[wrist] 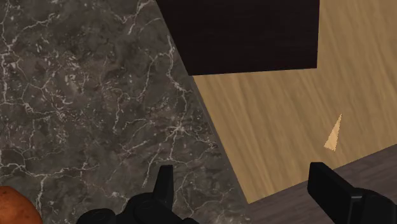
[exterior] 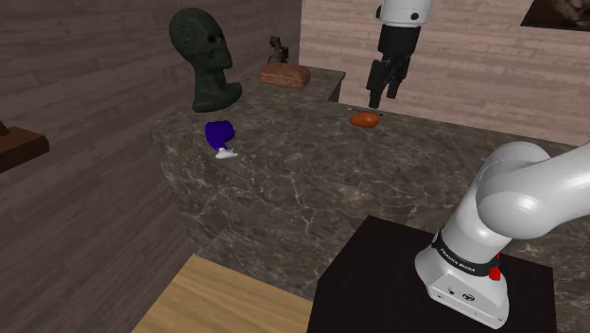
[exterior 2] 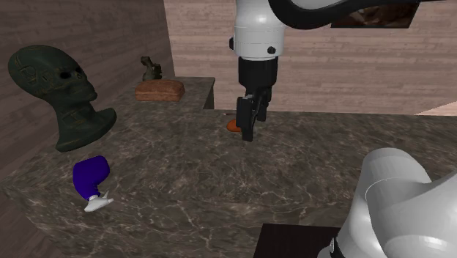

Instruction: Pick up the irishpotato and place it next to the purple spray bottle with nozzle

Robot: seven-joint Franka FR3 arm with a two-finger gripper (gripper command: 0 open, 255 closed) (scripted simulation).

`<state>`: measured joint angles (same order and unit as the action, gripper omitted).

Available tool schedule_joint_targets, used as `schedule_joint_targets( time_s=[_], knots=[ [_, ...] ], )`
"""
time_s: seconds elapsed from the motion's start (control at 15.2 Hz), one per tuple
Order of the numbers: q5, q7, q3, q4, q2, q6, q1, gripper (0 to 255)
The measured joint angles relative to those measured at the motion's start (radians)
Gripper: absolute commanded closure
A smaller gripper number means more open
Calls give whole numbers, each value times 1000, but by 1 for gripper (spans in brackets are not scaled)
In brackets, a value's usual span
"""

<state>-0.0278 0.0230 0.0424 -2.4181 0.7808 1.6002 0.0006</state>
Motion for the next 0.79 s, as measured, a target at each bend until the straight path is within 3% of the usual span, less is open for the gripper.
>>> schedule_joint_targets(
  time_s=[0.26,0.79],
  knots=[
    [-35,-63,44,-28,-2,42,-10,0],
    [-168,-318,242,-98,-74,238,-54,0]
  ],
)
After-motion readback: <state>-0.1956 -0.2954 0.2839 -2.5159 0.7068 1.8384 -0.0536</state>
